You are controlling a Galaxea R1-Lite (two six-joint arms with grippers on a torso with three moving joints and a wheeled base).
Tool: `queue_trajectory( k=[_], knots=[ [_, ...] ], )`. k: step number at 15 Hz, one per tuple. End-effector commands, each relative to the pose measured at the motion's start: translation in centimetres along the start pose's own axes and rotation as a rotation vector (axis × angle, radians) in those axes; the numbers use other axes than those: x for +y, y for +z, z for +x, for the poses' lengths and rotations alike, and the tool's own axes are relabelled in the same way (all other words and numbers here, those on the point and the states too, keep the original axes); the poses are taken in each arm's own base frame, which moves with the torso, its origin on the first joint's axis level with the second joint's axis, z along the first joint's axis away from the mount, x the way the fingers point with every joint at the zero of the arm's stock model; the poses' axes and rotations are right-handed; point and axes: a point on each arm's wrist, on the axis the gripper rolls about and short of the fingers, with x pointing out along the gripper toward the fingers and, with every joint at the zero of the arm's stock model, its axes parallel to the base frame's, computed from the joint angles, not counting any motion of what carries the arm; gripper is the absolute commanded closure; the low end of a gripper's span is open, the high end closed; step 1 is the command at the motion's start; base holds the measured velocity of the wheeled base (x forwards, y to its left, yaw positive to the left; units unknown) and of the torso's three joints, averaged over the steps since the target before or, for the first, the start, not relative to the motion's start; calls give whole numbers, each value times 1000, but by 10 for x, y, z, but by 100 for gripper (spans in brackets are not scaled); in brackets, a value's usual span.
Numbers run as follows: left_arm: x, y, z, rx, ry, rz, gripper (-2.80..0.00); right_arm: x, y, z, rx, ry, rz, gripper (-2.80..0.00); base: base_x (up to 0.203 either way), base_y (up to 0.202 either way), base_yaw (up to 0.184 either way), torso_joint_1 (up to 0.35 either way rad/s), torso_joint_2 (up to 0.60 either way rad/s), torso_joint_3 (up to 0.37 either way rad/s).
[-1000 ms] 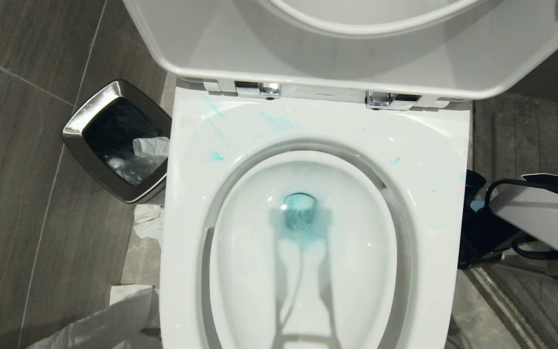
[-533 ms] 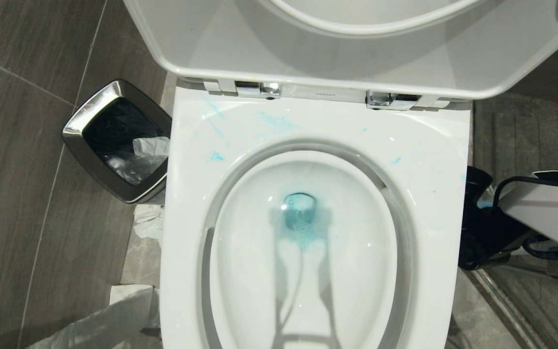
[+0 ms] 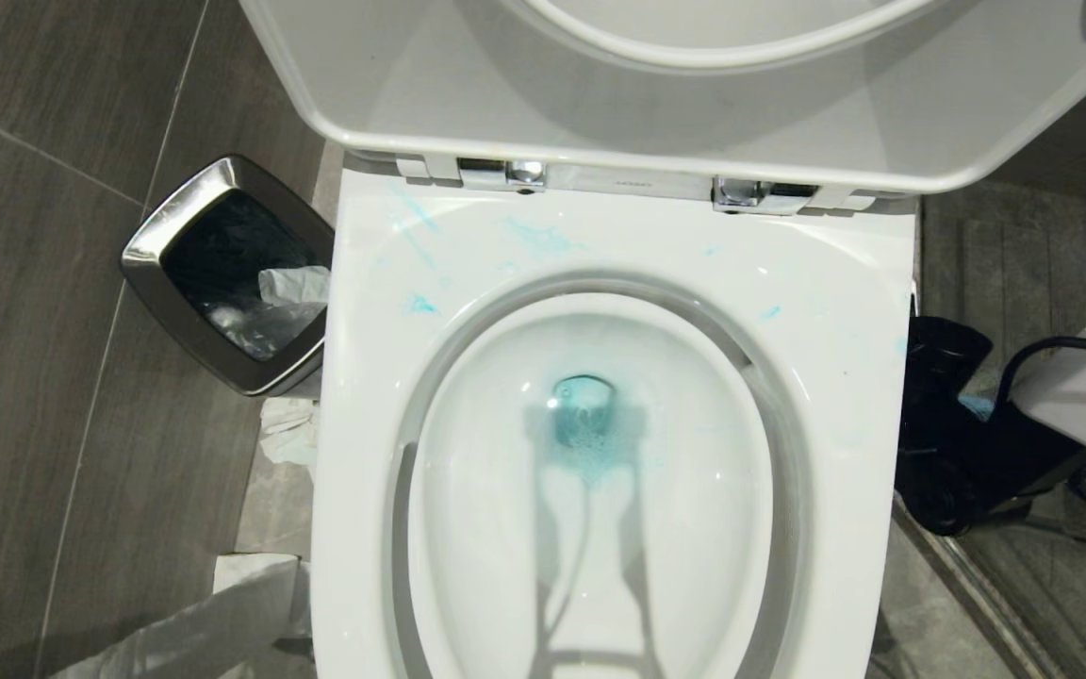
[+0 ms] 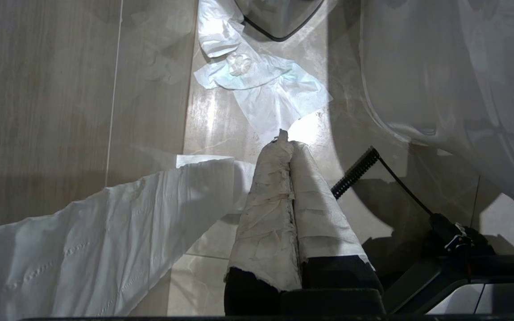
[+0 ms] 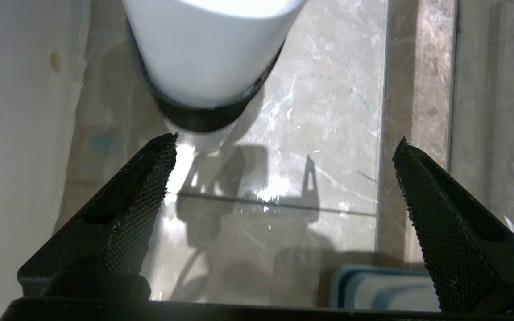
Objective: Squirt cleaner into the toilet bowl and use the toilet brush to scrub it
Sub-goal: Place the cleaning agent on the floor
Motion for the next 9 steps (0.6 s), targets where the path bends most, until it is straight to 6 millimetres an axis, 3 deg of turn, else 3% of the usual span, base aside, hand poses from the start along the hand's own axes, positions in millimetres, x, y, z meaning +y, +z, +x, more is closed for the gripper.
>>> queue_trajectory(
  k=[1,5,9],
  knots=[
    [0,0,0,2,0,0,0,-3,9,-9,-11,5,3,-280,0,0,0,0,0,0],
    [0,0,0,2,0,0,0,-11,34,-34,-35,64,9,-280,0,0,0,0,0,0],
    [0,0,0,2,0,0,0,-27,72,-80,-64,81,8,-280,0,0,0,0,0,0]
  ],
)
